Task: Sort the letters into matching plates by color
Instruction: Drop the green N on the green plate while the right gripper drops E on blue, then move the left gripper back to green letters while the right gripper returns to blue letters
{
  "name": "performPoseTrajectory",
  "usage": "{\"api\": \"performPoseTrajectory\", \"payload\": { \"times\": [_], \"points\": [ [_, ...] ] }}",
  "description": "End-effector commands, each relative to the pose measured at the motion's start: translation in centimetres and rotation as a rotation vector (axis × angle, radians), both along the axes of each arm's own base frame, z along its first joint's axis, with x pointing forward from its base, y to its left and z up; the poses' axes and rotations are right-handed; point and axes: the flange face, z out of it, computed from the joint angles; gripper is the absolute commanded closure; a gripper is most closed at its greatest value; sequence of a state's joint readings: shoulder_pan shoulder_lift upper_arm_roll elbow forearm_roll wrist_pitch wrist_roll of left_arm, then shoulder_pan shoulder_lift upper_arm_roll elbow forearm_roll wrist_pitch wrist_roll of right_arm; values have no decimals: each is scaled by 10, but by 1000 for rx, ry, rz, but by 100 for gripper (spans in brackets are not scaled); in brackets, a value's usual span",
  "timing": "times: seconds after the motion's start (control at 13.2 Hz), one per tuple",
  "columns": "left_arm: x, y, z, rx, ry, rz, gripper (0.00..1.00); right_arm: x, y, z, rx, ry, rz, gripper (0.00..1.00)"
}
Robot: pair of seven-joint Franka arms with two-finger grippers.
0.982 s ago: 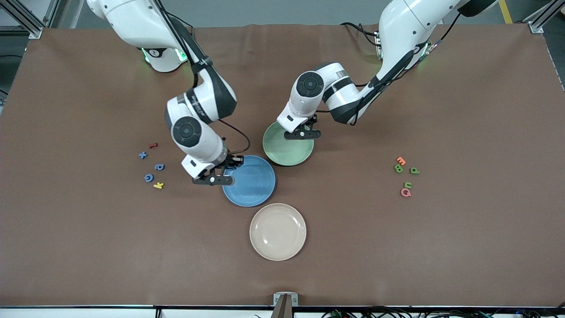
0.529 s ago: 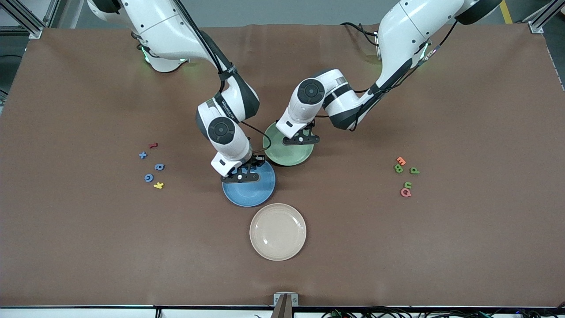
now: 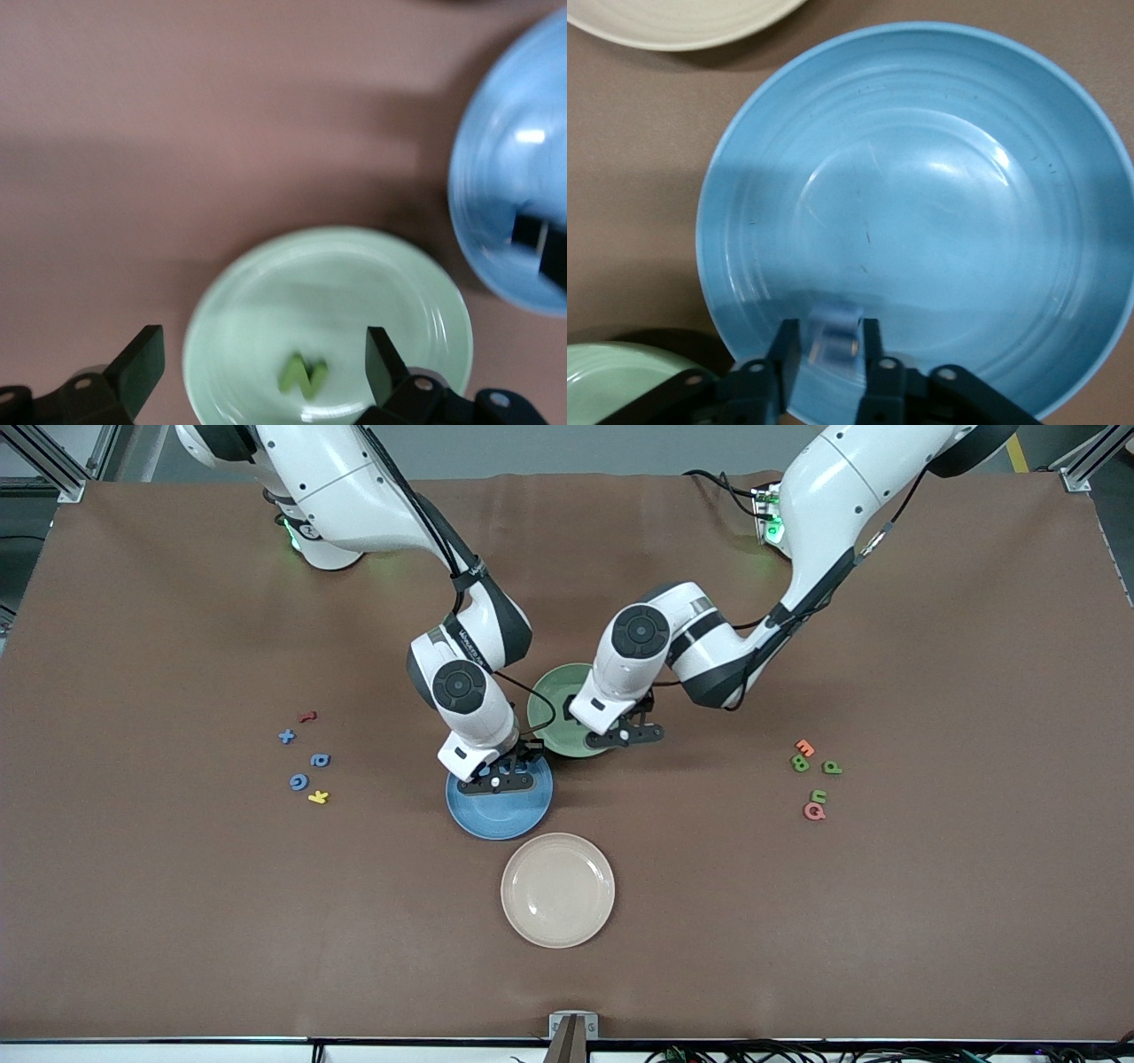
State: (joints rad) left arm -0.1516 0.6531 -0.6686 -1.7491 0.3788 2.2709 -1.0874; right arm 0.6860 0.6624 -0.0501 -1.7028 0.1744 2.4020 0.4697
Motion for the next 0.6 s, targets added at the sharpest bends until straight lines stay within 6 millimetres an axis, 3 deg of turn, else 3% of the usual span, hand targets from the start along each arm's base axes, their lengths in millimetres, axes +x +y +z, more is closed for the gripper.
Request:
{"api": "performPoseTrajectory", "payload": {
  "times": [0.0,0.23,0.38,0.53],
  "points": [
    [33,29,18,38,-68,5,0,5,-1,12,-2,3,-8,0],
    [57,71,33,100,-66,25,0,16,-40,73,-37,95,-40,0],
    [80,109,54,116,-90,64,0,31,-86,106,-48,143,-93,0],
    [95,143,78,152,-101,18,0,46,-135,120,-58,171,-85,0]
  ]
}}
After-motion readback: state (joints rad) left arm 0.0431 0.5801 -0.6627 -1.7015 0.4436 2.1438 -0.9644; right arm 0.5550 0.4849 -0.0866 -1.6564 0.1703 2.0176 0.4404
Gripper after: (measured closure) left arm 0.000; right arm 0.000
